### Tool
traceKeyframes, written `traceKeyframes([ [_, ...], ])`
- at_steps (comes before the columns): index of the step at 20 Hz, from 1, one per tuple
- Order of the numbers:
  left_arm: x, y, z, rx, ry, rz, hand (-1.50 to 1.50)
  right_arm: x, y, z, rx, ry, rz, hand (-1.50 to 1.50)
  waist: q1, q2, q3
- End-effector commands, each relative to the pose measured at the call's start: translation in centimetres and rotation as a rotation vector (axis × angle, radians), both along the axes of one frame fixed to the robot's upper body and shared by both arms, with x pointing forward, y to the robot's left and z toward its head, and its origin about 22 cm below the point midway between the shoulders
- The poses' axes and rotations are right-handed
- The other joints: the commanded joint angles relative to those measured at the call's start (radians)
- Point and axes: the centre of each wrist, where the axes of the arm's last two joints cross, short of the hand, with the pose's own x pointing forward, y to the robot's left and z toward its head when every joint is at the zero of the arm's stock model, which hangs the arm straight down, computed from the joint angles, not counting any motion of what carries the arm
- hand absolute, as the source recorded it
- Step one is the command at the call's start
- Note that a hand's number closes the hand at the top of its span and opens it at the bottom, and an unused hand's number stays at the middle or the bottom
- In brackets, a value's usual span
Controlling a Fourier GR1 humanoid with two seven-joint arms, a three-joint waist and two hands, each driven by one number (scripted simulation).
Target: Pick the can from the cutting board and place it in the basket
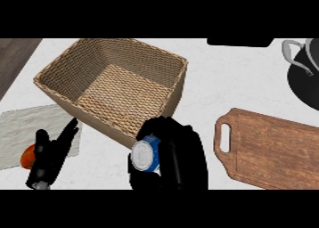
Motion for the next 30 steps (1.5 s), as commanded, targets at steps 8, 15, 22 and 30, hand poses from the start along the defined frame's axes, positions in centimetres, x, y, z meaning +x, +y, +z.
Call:
traceKeyframes([
  [8, -0.8, 0.5, -1.2, 0.009, 0.08, 0.029, 0.0, 0.3, 2.3, 6.8, 0.172, -0.107, -0.222, 1.5, -0.014, 0.005, -0.013],
  [15, -1.0, -0.1, -1.0, -0.012, 0.099, -0.002, 0.0, 3.4, 3.6, 10.0, 0.152, -0.089, -0.334, 1.5, 0.004, 0.015, -0.011],
  [22, -0.7, -0.2, -0.9, -0.01, 0.076, 0.009, 0.0, 6.1, 5.3, 13.9, 0.078, -0.078, -0.378, 1.5, -0.007, 0.016, -0.009],
  [30, -1.0, -0.5, -0.6, -0.024, 0.066, -0.008, 0.0, 10.0, 6.1, 13.1, 0.142, -0.011, -0.402, 1.5, 0.004, 0.026, -0.007],
])
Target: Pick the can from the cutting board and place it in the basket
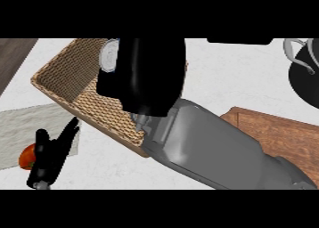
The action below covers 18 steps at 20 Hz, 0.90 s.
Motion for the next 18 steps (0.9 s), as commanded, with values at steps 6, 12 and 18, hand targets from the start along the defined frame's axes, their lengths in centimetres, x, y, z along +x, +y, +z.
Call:
traceKeyframes([
  [6, -0.3, -0.9, -0.8, -0.025, 0.076, 0.006, 0.0, 2.4, -0.4, -1.8, 0.349, 0.15, -0.102, 1.5, 0.005, 0.009, -0.006],
  [12, -1.2, -0.3, -1.8, -0.006, 0.097, 0.041, 0.0, 4.5, -1.0, -4.6, 0.364, 0.161, -0.106, 1.5, -0.014, 0.01, -0.005],
  [18, -2.0, -0.6, -2.5, -0.006, 0.082, 0.054, 0.0, 5.6, -1.5, -10.1, 0.123, 0.225, -0.264, 1.5, -0.042, 0.003, -0.006],
])
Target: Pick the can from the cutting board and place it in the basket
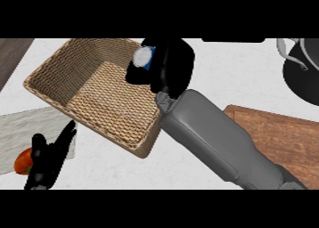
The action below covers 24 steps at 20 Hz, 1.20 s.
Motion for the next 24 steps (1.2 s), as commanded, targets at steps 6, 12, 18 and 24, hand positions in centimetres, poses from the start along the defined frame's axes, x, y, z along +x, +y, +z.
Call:
traceKeyframes([
  [6, -1.8, 1.5, -2.0, -0.016, 0.091, 0.04, 0.0, -0.1, 0.8, -1.8, -0.053, 0.102, -0.095, -1.5, -0.015, 0.004, -0.009],
  [12, -1.1, 0.2, -1.8, -0.006, 0.096, 0.051, 0.0, -1.2, 0.1, 0.6, 0.024, 0.021, -0.09, -1.5, -0.031, 0.001, -0.009],
  [18, -1.6, 1.3, -2.2, -0.028, 0.102, 0.068, 0.0, -1.3, -4.0, 2.5, 0.176, -0.029, -0.151, -1.5, -0.052, -0.001, -0.008],
  [24, -1.8, 1.2, -1.4, -0.026, 0.099, 0.075, 0.0, -4.5, -8.9, 1.3, 0.181, -0.031, -0.254, -1.5, -0.07, -0.007, -0.008],
])
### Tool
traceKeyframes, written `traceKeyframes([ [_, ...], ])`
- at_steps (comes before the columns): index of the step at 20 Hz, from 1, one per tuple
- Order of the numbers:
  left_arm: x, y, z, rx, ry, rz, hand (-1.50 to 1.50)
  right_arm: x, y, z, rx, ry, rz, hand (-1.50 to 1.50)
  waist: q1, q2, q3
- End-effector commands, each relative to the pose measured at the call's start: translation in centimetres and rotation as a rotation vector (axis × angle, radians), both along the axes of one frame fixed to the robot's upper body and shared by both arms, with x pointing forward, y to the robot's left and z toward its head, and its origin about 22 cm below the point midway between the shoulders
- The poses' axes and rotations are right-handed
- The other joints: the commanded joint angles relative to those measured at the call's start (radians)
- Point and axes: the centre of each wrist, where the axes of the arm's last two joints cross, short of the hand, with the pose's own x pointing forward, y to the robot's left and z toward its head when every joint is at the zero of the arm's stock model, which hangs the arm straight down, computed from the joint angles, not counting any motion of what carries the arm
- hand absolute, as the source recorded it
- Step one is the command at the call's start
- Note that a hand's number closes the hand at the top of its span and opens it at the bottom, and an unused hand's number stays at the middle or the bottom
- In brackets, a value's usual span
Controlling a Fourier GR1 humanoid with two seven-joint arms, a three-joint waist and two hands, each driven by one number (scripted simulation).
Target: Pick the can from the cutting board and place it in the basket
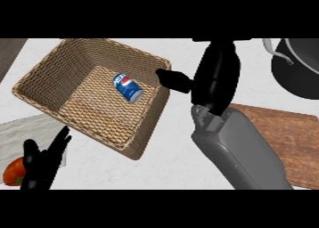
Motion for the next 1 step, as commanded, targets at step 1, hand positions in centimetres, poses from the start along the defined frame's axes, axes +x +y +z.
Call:
traceKeyframes([
  [1, 0.13, 0.57, -0.92, -0.009, 0.076, 0.043, 0.0, -2.83, -3.8, 0.49, 0.106, 0.072, -0.098, -1.5, -0.021, 0.003, -0.01],
])
